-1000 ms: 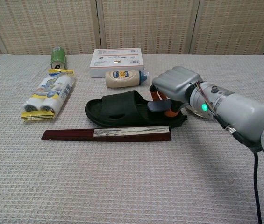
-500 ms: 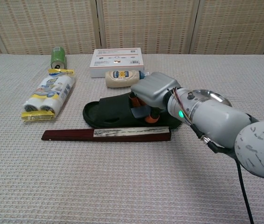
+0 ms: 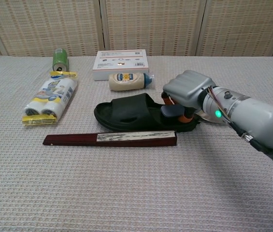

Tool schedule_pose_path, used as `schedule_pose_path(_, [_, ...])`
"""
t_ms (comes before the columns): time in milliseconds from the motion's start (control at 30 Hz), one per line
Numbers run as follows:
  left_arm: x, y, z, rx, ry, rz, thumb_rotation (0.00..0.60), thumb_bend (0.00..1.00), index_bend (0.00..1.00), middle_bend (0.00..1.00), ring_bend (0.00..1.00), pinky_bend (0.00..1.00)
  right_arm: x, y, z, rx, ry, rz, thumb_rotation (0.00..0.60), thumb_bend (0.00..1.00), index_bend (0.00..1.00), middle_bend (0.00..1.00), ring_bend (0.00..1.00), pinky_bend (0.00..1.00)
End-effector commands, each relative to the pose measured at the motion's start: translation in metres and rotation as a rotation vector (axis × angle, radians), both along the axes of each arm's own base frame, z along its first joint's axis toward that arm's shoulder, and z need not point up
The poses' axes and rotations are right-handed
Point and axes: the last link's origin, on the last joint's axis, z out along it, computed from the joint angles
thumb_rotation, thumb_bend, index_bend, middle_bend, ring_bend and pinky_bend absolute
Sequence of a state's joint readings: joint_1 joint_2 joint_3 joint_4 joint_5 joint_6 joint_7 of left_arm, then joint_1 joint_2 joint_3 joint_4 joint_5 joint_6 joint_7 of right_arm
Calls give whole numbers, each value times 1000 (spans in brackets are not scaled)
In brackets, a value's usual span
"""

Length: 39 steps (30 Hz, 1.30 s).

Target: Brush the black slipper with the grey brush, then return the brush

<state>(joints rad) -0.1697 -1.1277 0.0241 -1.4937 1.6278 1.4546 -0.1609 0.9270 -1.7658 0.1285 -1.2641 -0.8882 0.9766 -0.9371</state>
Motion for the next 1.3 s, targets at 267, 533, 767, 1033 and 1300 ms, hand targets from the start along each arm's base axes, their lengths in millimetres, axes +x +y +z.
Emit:
schedule_pose_path(267, [0,-2,2,3,-4,-7,600,470,0,0,0,168,40,8,-28,61,-66,50,600,288,945,616,530,801])
schedule_pose_path(533, [-1,-4,5,14,-4,-5,600,470,0,0,0,168,32,6,-24,32,-26,60,600,288,943,615,530,801])
schedule_pose_path(767, [0,-4,3,9,2,-10,600,469,0,0,0,168,13,3,-3,0,12,31,600,288,943,616,530,802])
schedule_pose_path(1033, [0,-4,3,14,5,-9,600,470,0,0,0,168,21,-4,33,-79,-167,17,600,288,943,615,530,802])
schedule_pose_path(1300, [1,-4,1,10,11,-6,600,471,0,0,0,168,-29,-24,67,-175,-64,-81,600,288,944,615,530,802])
